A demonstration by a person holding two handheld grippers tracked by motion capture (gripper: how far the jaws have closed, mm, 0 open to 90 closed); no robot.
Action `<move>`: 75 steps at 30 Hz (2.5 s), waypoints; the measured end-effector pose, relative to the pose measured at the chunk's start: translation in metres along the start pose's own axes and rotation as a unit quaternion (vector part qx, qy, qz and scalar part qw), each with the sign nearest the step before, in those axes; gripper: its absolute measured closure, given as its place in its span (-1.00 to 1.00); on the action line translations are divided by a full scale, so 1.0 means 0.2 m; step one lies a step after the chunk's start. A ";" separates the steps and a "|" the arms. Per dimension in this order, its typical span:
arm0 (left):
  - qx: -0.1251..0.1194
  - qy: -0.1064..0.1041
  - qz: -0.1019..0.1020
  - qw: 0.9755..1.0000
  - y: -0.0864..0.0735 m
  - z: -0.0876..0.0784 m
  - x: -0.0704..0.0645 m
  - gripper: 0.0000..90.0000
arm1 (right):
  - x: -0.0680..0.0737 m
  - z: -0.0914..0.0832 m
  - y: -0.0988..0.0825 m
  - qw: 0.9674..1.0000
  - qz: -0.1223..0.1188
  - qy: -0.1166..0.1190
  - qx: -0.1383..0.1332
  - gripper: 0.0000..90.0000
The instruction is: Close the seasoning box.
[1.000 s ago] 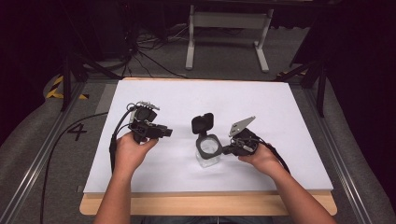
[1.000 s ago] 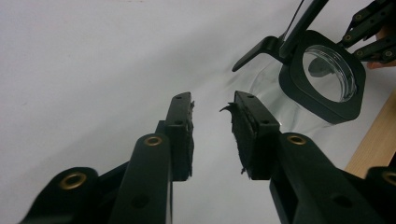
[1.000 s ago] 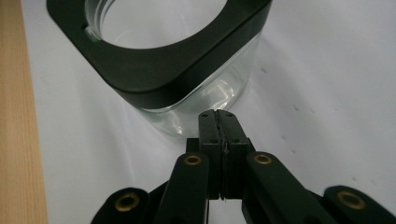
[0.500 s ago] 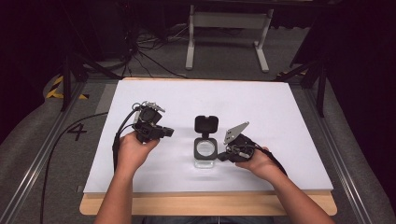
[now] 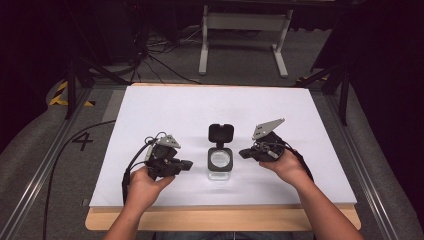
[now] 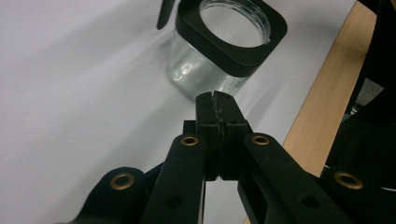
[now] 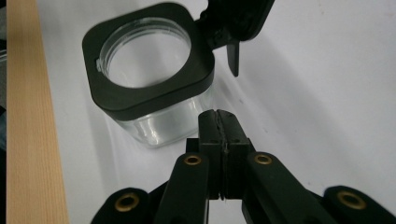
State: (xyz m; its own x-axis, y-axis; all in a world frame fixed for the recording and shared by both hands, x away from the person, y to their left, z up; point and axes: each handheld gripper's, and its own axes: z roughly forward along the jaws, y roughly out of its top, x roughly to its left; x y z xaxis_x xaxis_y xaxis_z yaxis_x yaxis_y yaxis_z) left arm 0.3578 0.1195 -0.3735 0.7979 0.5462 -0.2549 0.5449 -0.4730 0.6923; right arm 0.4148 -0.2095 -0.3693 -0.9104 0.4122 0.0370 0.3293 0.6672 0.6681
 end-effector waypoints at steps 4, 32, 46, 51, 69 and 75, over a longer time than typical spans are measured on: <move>-0.010 -0.012 0.022 1.000 -0.01 0.03 -0.04 0.99 | -0.03 -0.03 0.04 1.000 0.003 0.000 -0.011 0.99; 0.000 -0.067 0.060 0.996 -0.01 0.29 -0.18 0.99 | -0.14 -0.08 0.51 0.998 -0.012 -0.010 -0.056 0.99; -0.006 -0.070 0.060 0.996 0.01 0.35 -0.18 0.99 | -0.13 0.01 0.59 1.000 -0.021 0.006 -0.018 0.99; -0.021 -0.068 0.044 0.996 0.01 0.35 -0.15 0.99 | -0.12 0.00 0.59 1.000 -0.025 0.004 -0.018 0.99; -0.033 -0.064 0.034 0.997 0.01 0.37 -0.15 0.99 | 0.01 -0.02 0.51 0.998 -0.055 0.011 -0.015 0.99; -0.035 -0.060 0.034 0.997 0.01 0.37 -0.16 0.99 | 0.08 0.00 0.46 0.997 -0.064 0.032 -0.003 0.99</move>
State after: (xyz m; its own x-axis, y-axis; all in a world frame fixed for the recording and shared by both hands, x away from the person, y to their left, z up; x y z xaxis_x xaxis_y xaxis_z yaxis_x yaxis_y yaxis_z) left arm 0.3537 0.0499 -0.4136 0.8599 0.4257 -0.2818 0.4724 -0.4541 0.7554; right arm 0.4306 -0.1411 -0.3072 -0.9592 0.2827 -0.0015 0.2076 0.7081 0.6749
